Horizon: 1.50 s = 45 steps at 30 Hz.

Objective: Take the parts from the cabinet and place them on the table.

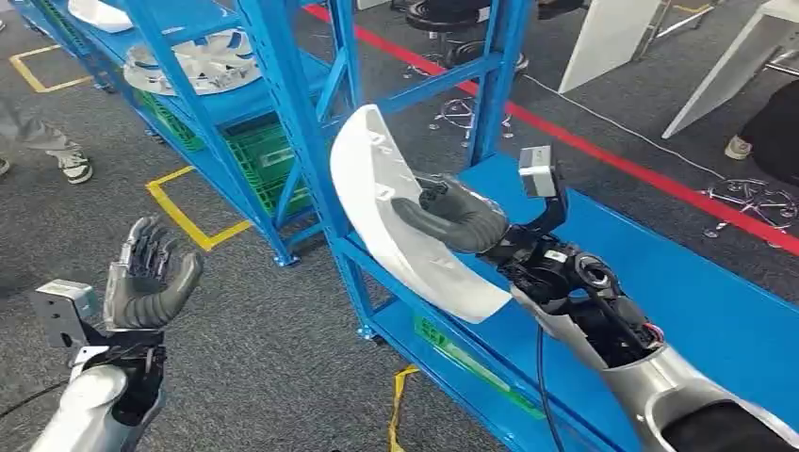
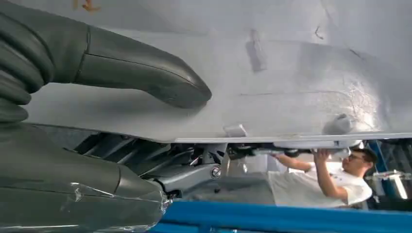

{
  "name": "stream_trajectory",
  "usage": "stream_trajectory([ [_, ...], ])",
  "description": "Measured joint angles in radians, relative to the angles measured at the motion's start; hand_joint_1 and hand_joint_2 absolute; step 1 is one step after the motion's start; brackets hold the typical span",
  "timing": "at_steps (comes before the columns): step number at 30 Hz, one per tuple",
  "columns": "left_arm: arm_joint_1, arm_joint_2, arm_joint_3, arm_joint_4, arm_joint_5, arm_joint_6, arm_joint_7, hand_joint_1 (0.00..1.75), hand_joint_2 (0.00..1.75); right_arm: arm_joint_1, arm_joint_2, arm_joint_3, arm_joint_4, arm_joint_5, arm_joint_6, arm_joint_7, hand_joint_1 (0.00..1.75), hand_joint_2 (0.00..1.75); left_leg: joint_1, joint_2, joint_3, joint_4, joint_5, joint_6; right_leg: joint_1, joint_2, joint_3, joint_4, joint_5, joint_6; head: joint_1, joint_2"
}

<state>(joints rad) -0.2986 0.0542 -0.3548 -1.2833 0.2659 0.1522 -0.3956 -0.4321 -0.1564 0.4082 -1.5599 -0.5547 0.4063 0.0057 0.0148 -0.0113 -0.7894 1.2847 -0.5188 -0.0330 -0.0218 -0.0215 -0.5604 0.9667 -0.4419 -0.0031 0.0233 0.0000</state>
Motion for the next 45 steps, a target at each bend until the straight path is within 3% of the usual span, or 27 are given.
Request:
stream_trajectory([
  [2, -0.002, 0.000, 0.000, 0.001, 0.000, -0.002, -0.002, 0.00, 1.75, -0.001, 0.000, 0.001, 0.000, -0.001, 0.002, 0.000, 1.75, 1.75, 0.005, 0.008, 0.051, -0.113, 0.070, -0.001, -0.001, -0.017, 0.003, 0.000, -0.004, 0.003, -0.002, 0.000],
  [4, -0.007, 0.000, 0.000, 0.001, 0.000, -0.005, -0.007, 0.00, 1.75, -0.003, 0.000, 0.001, 0.000, -0.001, 0.005, -0.002, 1.75, 1.75, 0.005, 0.052, 0.144, -0.283, 0.135, 0.000, -0.001, -0.033, 0.010, 0.000, -0.010, 0.013, -0.004, 0.000],
  [5, -0.013, -0.001, 0.000, 0.001, 0.000, -0.006, -0.009, 0.00, 1.75, -0.006, 0.000, 0.001, 0.000, -0.002, 0.006, -0.003, 1.75, 1.75, -0.006, 0.060, 0.156, -0.316, 0.129, 0.002, 0.010, -0.037, 0.007, 0.006, -0.017, 0.022, -0.010, 0.000],
  [7, -0.015, -0.003, 0.000, 0.003, 0.000, -0.008, -0.011, 0.00, 1.75, -0.010, 0.000, 0.003, 0.000, -0.002, 0.008, -0.002, 1.75, 1.75, -0.006, 0.039, 0.154, -0.313, 0.128, 0.019, 0.009, -0.052, 0.016, -0.002, -0.019, 0.030, 0.008, 0.000],
  [9, -0.018, -0.002, 0.000, 0.004, 0.000, -0.008, -0.011, 0.00, 1.75, -0.010, 0.000, 0.006, 0.000, -0.002, 0.008, -0.002, 1.75, 1.75, -0.009, 0.019, 0.160, -0.318, 0.130, 0.036, 0.000, -0.062, 0.025, -0.003, -0.026, 0.044, 0.006, 0.000],
  [11, -0.022, -0.003, 0.000, 0.005, -0.003, -0.006, -0.011, 0.00, 1.75, -0.011, 0.000, 0.005, 0.000, -0.002, 0.007, -0.002, 1.75, 1.75, -0.006, 0.009, 0.168, -0.320, 0.127, 0.047, -0.004, -0.006, -0.007, 0.068, -0.075, 0.046, 0.014, 0.000],
  [14, -0.019, -0.006, 0.000, 0.005, -0.007, -0.002, -0.009, 0.00, 1.75, -0.002, 0.000, 0.007, 0.000, -0.002, 0.002, -0.001, 1.75, 1.75, -0.010, -0.017, 0.174, -0.320, 0.123, 0.054, 0.003, 0.016, -0.130, 0.312, -0.165, 0.041, 0.032, 0.000],
  [16, -0.016, -0.008, 0.000, 0.005, -0.008, 0.000, -0.007, 0.00, 1.75, 0.004, 0.000, 0.007, 0.000, -0.002, 0.002, 0.000, 1.75, 1.75, -0.015, -0.038, 0.178, -0.320, 0.121, 0.057, 0.006, 0.019, -0.141, 0.306, -0.126, 0.034, 0.037, 0.000],
  [18, -0.017, -0.010, 0.000, 0.005, -0.008, 0.002, -0.007, 0.00, 1.75, 0.002, 0.000, 0.005, 0.000, -0.005, 0.004, 0.000, 1.75, 1.75, -0.017, -0.059, 0.185, -0.319, 0.119, 0.058, 0.013, 0.034, -0.078, 0.148, -0.027, 0.018, 0.043, 0.000],
  [19, -0.018, -0.013, 0.000, 0.005, -0.008, 0.003, -0.007, 0.00, 1.75, 0.002, -0.002, 0.004, 0.000, -0.009, 0.005, 0.000, 1.75, 1.75, -0.016, -0.067, 0.187, -0.319, 0.117, 0.056, 0.015, 0.065, -0.044, 0.062, 0.020, 0.010, 0.044, 0.000],
  [20, -0.018, -0.015, 0.000, 0.006, -0.008, 0.004, -0.007, 0.00, 1.75, 0.002, -0.003, 0.004, 0.000, -0.014, 0.006, 0.000, 1.75, 1.75, -0.019, -0.075, 0.184, -0.319, 0.116, 0.054, 0.013, 0.096, -0.029, 0.034, 0.012, 0.002, 0.039, 0.000],
  [24, -0.016, -0.016, 0.000, 0.007, -0.005, 0.006, -0.007, 0.00, 1.75, -0.004, -0.003, 0.005, -0.001, -0.018, 0.008, 0.002, 1.75, 1.75, -0.009, -0.110, 0.174, -0.325, 0.127, 0.030, 0.018, 0.064, -0.002, -0.009, 0.010, -0.001, 0.046, 0.000],
  [25, -0.018, -0.016, 0.000, 0.008, -0.004, 0.007, -0.008, 0.00, 1.75, -0.005, -0.003, 0.005, -0.001, -0.020, 0.008, 0.003, 1.75, 1.75, -0.011, -0.091, 0.173, -0.315, 0.116, 0.029, 0.008, 0.047, 0.011, -0.023, 0.017, -0.001, 0.043, 0.000],
  [26, -0.021, -0.016, 0.000, 0.008, -0.003, 0.010, -0.012, 0.00, 1.75, -0.005, -0.003, 0.005, -0.001, -0.020, 0.007, 0.003, 1.75, 1.75, -0.018, -0.046, 0.157, -0.280, 0.092, 0.023, 0.010, 0.044, 0.016, -0.030, 0.019, -0.005, 0.036, 0.000],
  [27, -0.025, -0.016, 0.000, 0.008, 0.001, 0.011, -0.013, 0.00, 1.75, -0.008, -0.003, 0.005, 0.000, -0.021, 0.007, 0.003, 1.75, 1.75, -0.014, -0.024, 0.117, -0.202, 0.052, 0.017, 0.011, 0.030, 0.016, -0.031, 0.018, -0.008, 0.026, 0.000],
  [29, -0.021, -0.016, 0.000, 0.011, 0.004, 0.013, -0.014, 0.00, 1.75, -0.007, -0.003, 0.008, 0.000, -0.021, 0.007, 0.006, 1.75, 1.75, -0.007, -0.008, 0.034, -0.045, -0.003, 0.006, 0.012, 0.009, 0.015, -0.031, 0.016, -0.010, 0.015, 0.000],
  [30, -0.018, -0.016, 0.000, 0.014, 0.004, 0.013, -0.014, 0.00, 1.75, -0.006, -0.003, 0.009, 0.001, -0.021, 0.005, 0.006, 1.75, 1.75, -0.002, -0.005, 0.013, -0.012, -0.005, 0.002, 0.011, -0.002, 0.015, -0.031, 0.015, -0.010, 0.011, 0.000],
  [32, -0.018, -0.016, 0.000, 0.017, 0.004, 0.013, -0.014, 0.00, 1.75, -0.007, -0.003, 0.010, 0.002, -0.020, 0.004, 0.004, 1.75, 1.75, 0.008, 0.006, 0.041, -0.083, 0.048, -0.005, 0.009, -0.020, 0.016, -0.030, 0.012, -0.006, 0.003, 0.000],
  [33, -0.018, -0.015, 0.000, 0.017, 0.005, 0.013, -0.015, 0.00, 1.75, -0.007, -0.003, 0.010, 0.003, -0.017, 0.004, 0.000, 1.75, 1.75, 0.013, 0.017, 0.091, -0.180, 0.094, -0.008, 0.007, -0.029, 0.017, -0.028, 0.009, -0.002, 0.002, 0.000],
  [34, -0.020, -0.014, 0.000, 0.017, 0.007, 0.012, -0.015, 0.00, 1.75, -0.008, -0.003, 0.010, 0.003, -0.017, 0.005, -0.003, 1.75, 1.75, 0.014, 0.042, 0.141, -0.274, 0.131, -0.010, 0.005, -0.038, 0.018, -0.024, 0.005, 0.005, 0.001, 0.000],
  [35, -0.024, -0.014, 0.000, 0.018, 0.007, 0.012, -0.016, 0.00, 1.75, -0.011, -0.003, 0.010, 0.003, -0.016, 0.006, -0.005, 1.75, 1.75, 0.009, 0.084, 0.165, -0.326, 0.127, -0.011, 0.013, -0.044, 0.015, -0.018, -0.002, 0.014, -0.003, 0.000],
  [36, -0.024, -0.015, 0.000, 0.018, 0.010, 0.010, -0.018, 0.00, 1.75, -0.014, -0.003, 0.010, 0.005, -0.013, 0.007, -0.007, 1.75, 1.75, 0.004, 0.062, 0.164, -0.325, 0.132, 0.003, 0.014, -0.049, 0.015, -0.014, -0.006, 0.021, -0.004, 0.000],
  [39, -0.025, -0.014, 0.000, 0.021, 0.013, 0.010, -0.019, 0.00, 1.75, -0.016, -0.003, 0.014, 0.008, -0.013, 0.010, -0.010, 1.75, 1.75, -0.004, 0.033, 0.165, -0.324, 0.128, 0.027, 0.008, -0.074, 0.028, -0.019, -0.012, 0.037, 0.008, 0.000],
  [40, -0.025, -0.014, 0.000, 0.021, 0.013, 0.009, -0.019, 0.00, 1.75, -0.017, -0.003, 0.015, 0.009, -0.013, 0.010, -0.010, 1.75, 1.75, 0.003, 0.025, 0.172, -0.329, 0.131, 0.036, 0.001, -0.059, 0.024, -0.013, -0.023, 0.045, 0.010, 0.000],
  [42, -0.029, -0.014, 0.000, 0.021, 0.014, 0.009, -0.021, 0.00, 1.75, -0.016, -0.003, 0.015, 0.011, -0.013, 0.010, -0.012, 1.75, 1.75, 0.001, 0.012, 0.176, -0.329, 0.128, 0.047, -0.001, -0.001, -0.021, 0.094, -0.086, 0.044, 0.019, 0.000],
  [44, -0.030, -0.015, 0.000, 0.023, 0.015, 0.009, -0.023, 0.00, 1.75, -0.012, -0.003, 0.016, 0.013, -0.010, 0.010, -0.013, 1.75, 1.75, -0.002, -0.006, 0.177, -0.329, 0.126, 0.050, 0.003, 0.017, -0.114, 0.281, -0.155, 0.044, 0.034, 0.000],
  [45, -0.029, -0.016, -0.001, 0.025, 0.016, 0.009, -0.024, 0.00, 1.75, -0.008, -0.003, 0.018, 0.014, -0.008, 0.011, -0.014, 1.75, 1.75, -0.005, -0.017, 0.178, -0.328, 0.125, 0.051, 0.003, 0.018, -0.145, 0.333, -0.163, 0.042, 0.037, 0.000],
])
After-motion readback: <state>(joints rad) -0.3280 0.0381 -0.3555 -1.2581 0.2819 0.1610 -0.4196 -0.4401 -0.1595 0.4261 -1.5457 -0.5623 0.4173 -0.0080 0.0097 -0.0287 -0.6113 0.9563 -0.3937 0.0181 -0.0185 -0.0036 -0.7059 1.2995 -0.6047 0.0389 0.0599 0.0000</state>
